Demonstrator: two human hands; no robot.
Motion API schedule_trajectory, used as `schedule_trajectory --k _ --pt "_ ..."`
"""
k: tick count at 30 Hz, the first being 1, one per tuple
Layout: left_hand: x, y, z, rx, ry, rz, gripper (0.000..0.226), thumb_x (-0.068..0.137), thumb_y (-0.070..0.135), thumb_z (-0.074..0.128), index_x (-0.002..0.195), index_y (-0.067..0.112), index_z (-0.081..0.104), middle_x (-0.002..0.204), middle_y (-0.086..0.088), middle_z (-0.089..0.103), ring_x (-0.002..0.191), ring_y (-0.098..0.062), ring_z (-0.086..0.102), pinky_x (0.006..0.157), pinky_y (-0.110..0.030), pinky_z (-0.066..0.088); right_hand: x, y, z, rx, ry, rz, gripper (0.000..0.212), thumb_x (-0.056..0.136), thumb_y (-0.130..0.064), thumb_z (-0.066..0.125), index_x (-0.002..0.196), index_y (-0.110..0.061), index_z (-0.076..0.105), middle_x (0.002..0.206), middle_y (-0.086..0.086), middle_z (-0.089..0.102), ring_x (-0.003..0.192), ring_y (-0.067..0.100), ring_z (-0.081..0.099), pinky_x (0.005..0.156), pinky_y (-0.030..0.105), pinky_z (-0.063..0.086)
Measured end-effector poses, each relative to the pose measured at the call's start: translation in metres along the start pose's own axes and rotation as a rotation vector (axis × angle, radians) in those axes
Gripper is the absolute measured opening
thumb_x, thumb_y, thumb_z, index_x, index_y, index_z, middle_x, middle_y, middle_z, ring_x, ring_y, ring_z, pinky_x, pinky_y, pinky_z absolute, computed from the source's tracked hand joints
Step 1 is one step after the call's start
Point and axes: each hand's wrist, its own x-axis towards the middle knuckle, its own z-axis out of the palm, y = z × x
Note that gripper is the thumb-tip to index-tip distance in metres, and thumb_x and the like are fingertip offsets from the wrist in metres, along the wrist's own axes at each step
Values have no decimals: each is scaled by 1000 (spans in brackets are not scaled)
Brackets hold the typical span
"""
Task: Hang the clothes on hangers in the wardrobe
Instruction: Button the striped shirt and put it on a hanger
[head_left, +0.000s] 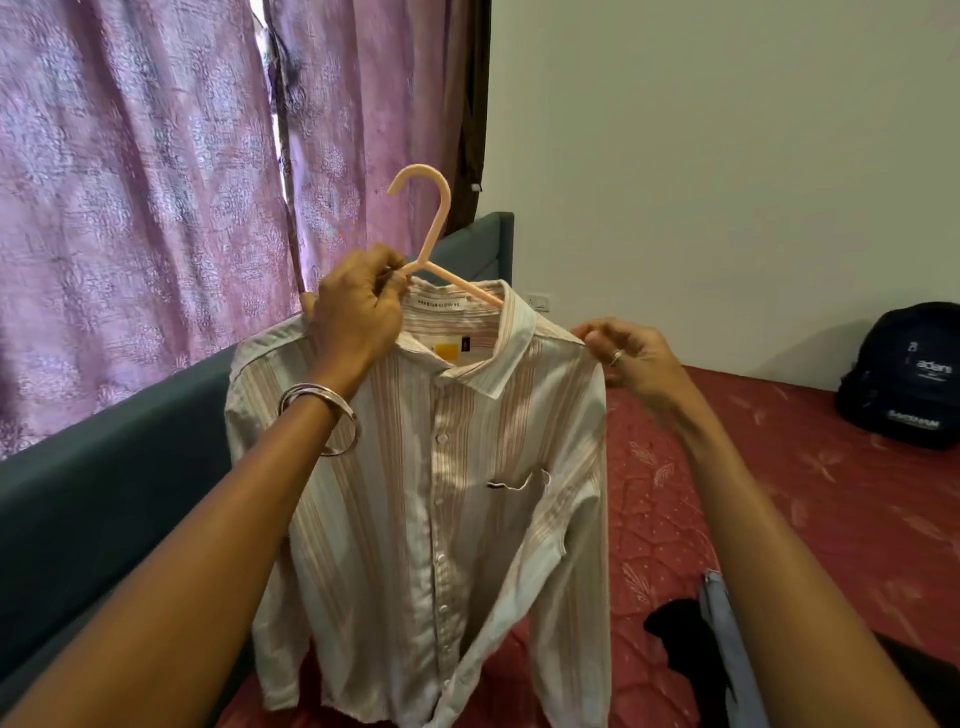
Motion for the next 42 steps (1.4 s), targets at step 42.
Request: schedule_trajectory --k 42 --pt "-23 4 1 -85 -154 -7 13 86 21 64 84 10 69 90 0 60 81 -16 55 68 -33 46 6 13 91 -722 5 -298 11 86 -6 65 96 -5 60 80 13 68 69 28 64 56 30 45"
